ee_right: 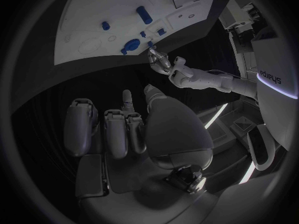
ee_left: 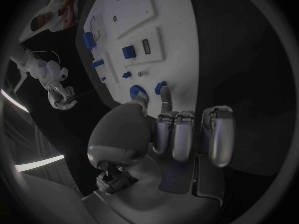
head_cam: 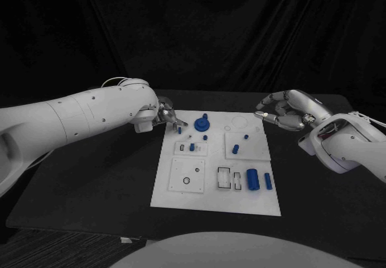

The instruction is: Assemble the parts on the task board

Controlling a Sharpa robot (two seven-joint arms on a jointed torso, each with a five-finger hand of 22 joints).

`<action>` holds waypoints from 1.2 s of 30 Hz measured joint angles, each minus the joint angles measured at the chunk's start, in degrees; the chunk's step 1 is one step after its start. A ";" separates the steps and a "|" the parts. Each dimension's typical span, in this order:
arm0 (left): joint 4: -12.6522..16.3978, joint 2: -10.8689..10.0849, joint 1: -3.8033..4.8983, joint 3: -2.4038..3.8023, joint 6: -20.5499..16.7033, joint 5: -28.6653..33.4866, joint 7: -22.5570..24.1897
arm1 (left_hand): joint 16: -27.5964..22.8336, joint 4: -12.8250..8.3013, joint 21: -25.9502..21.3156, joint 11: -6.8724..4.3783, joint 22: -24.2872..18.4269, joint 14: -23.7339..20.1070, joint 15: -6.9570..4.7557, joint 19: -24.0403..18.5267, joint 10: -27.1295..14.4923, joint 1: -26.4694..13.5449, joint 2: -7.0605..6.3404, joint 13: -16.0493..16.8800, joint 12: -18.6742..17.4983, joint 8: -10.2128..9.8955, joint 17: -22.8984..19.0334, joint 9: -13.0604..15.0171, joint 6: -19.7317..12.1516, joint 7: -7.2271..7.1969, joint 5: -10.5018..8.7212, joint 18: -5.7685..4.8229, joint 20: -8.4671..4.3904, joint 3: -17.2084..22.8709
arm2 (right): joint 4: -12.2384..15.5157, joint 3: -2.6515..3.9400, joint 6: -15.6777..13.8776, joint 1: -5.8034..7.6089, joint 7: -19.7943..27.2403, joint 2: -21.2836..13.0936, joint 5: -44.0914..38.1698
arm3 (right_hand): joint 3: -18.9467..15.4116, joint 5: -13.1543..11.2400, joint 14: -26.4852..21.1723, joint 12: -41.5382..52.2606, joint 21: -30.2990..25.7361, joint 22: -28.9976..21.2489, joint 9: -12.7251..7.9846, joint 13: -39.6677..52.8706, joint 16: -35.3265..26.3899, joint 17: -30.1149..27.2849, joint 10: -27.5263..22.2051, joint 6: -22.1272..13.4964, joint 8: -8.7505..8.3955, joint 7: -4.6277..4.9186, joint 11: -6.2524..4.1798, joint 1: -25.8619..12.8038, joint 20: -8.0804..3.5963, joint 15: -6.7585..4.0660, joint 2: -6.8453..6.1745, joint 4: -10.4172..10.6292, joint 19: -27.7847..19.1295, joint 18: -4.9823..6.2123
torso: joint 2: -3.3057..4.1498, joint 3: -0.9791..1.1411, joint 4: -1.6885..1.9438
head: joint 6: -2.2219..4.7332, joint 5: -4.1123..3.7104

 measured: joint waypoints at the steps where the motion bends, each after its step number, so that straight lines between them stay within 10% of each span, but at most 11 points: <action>1: -0.05 0.03 -0.04 0.00 0.09 0.00 -0.03 | 0.00 -0.14 0.00 0.00 0.00 0.00 0.00 0.00 0.00 0.00 0.00 0.00 0.00 0.00 0.00 0.00 0.00 0.00 0.00 0.00 0.00 -0.14 | 0.00 0.00 0.01 0.00 0.00 0.00 0.00 | 0.00 0.00 0.00 0.00 0.00 0.00 0.00 0.00 0.00 0.00 0.00 0.00 0.00 0.00 0.00 0.00 0.00 0.00 0.00 0.00 0.00 0.00 | 0.01 0.00 0.00 | 0.00 0.00; 36: -0.58 0.64 -0.44 0.01 1.30 -0.02 -0.04 | 0.00 -2.04 -1.28 0.39 0.03 0.00 0.42 -0.20 -0.03 3.45 0.96 0.00 0.00 -2.87 -0.01 -0.74 0.42 0.40 6.12 0.00 0.63 0.35 | 0.00 0.00 0.33 -0.04 -0.05 -0.01 0.00 | 0.00 0.00 0.00 0.00 0.00 -0.02 -0.04 -0.01 0.00 0.00 0.00 0.00 0.00 0.00 0.00 0.00 0.00 0.00 0.00 0.00 0.00 0.00 | 0.00 -0.01 0.00 | 0.00 -0.19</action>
